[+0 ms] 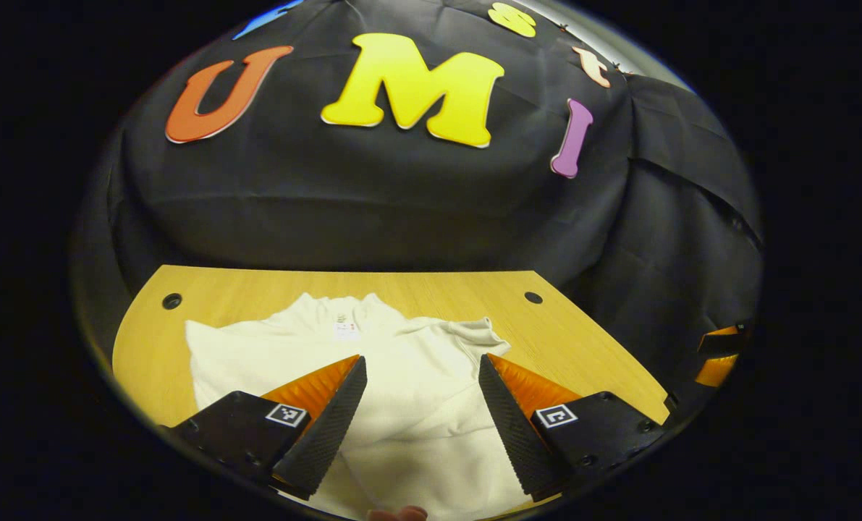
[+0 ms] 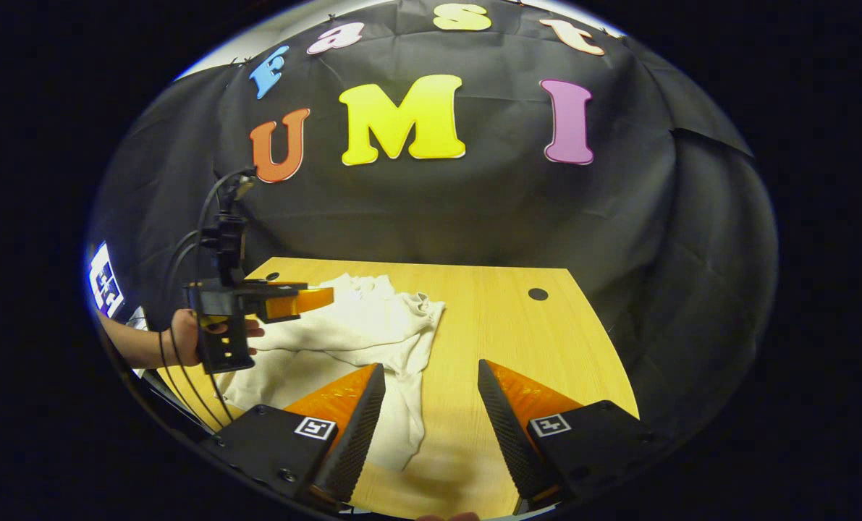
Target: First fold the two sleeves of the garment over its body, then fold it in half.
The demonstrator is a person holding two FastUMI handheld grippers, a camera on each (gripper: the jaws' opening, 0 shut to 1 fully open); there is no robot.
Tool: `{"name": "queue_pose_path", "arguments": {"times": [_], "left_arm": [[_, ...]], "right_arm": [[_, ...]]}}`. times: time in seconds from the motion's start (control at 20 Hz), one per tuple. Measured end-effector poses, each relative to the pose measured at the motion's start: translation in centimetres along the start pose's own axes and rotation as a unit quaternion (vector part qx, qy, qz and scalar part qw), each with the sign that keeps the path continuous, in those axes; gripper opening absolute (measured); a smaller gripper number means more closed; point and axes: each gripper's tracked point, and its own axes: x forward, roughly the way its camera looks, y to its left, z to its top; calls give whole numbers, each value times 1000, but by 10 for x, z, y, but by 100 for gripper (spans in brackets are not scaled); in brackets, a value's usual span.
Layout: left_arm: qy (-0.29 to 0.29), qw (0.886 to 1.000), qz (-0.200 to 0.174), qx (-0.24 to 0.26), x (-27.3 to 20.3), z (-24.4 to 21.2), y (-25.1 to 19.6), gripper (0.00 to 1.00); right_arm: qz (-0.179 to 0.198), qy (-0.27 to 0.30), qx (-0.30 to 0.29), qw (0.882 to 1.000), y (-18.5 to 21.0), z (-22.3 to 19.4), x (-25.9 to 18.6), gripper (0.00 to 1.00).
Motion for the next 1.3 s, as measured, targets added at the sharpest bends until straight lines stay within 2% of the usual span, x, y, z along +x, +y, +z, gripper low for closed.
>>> {"name": "queue_pose_path", "arguments": {"times": [0.1,0.25,0.35,0.5,0.65,0.85,1.1,1.2,1.3], "left_arm": [[-8,999,39,8,-30,1,21,98],[-25,997,66,23,-77,6,41,98],[-36,995,85,36,-91,8,48,98],[-47,994,99,28,-121,16,57,98],[-34,994,99,4,-138,0,64,98],[23,995,94,-25,-153,-49,79,98],[126,986,96,-44,-172,-130,107,98],[186,973,103,-90,-179,-171,116,98],[221,959,108,-140,-182,-198,117,97]], "right_arm": [[8,1,-4,1000,13,-1,10,82],[19,3,-10,1000,29,-3,17,82],[24,4,-12,1000,38,-6,18,82],[24,3,-18,1000,47,-10,18,82],[24,9,-15,1000,52,-18,15,82],[29,39,-16,999,50,-38,13,82],[25,127,-15,991,28,-96,8,81],[12,163,-19,986,18,-121,9,83],[6,189,-18,982,14,-142,13,84]]}}
